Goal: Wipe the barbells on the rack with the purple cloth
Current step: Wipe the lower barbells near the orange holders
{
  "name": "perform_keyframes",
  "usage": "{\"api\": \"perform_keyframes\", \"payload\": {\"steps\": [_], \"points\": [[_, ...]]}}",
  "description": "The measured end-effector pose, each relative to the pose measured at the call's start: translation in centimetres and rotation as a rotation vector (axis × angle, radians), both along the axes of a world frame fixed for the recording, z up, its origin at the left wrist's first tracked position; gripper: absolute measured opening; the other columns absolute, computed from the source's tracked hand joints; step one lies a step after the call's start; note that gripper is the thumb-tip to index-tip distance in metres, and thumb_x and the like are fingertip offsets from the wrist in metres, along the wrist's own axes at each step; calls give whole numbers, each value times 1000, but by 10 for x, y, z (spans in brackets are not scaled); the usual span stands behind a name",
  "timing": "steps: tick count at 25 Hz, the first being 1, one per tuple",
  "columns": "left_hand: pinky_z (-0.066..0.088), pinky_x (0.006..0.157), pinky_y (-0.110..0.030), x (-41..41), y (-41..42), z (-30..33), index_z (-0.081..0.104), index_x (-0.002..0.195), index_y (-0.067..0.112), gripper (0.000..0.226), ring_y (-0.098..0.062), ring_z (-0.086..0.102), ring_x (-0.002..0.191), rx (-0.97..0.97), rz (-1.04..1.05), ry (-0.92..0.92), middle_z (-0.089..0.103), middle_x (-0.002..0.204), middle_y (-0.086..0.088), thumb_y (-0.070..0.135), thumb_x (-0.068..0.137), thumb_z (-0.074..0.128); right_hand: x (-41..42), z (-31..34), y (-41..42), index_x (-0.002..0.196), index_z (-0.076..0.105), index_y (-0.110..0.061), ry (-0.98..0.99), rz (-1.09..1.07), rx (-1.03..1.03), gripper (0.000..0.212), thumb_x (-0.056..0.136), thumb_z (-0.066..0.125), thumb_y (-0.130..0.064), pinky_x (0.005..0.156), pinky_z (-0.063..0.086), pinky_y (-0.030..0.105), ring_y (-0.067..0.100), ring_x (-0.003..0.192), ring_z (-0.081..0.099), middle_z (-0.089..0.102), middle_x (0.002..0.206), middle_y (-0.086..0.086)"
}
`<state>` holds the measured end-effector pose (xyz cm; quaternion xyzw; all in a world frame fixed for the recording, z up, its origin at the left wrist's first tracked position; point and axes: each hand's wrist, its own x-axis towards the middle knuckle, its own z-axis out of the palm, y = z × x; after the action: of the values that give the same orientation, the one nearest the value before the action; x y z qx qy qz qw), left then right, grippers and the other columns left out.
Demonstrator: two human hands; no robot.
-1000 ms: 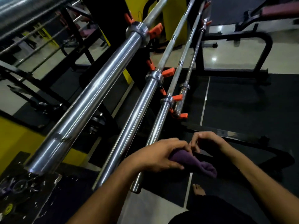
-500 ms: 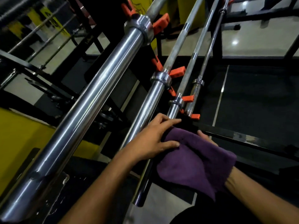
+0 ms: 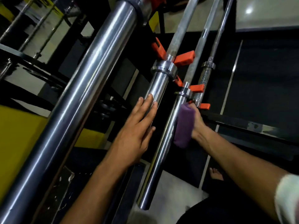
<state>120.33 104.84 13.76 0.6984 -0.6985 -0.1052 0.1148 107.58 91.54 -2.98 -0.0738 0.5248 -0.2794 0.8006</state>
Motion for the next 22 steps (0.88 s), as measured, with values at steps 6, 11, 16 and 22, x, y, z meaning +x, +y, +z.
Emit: {"api": "perform_keyframes", "payload": {"steps": [6, 11, 16, 22], "points": [[15, 124, -30, 4, -2, -2, 28, 155, 8, 68, -23, 6, 155, 10, -1, 45, 15, 167, -5, 1, 96, 61, -2, -31, -6, 93, 66, -20, -21, 139, -143, 25, 106, 45, -22, 65, 59, 24, 14, 77, 69, 75, 72, -9], [17, 124, -35, 3, -1, -2, 30, 154, 5, 65, -25, 8, 155, 2, 11, 78, 17, 166, -9, 1, 96, 60, 20, -38, 19, 114, 65, -2, 204, -233, -336, 32, 103, 50, -28, 81, 45, 29, 26, 100, 64, 68, 107, 11], [17, 124, -33, 4, -2, -2, 31, 153, 5, 65, -25, 9, 155, -6, 21, 90, 18, 165, -9, 1, 96, 62, 15, -20, -9, 65, 56, -14, -44, -181, -369, 34, 97, 43, -8, 43, 43, 16, 6, 42, 54, 53, 49, -5], [15, 124, -29, 3, -2, 0, 32, 153, 5, 65, -23, 10, 154, -15, 27, 99, 20, 165, -9, 2, 96, 62, -33, -35, -12, 86, 80, -15, -447, 180, -124, 22, 89, 62, -27, 83, 60, 33, 17, 82, 73, 76, 88, 4]]}}
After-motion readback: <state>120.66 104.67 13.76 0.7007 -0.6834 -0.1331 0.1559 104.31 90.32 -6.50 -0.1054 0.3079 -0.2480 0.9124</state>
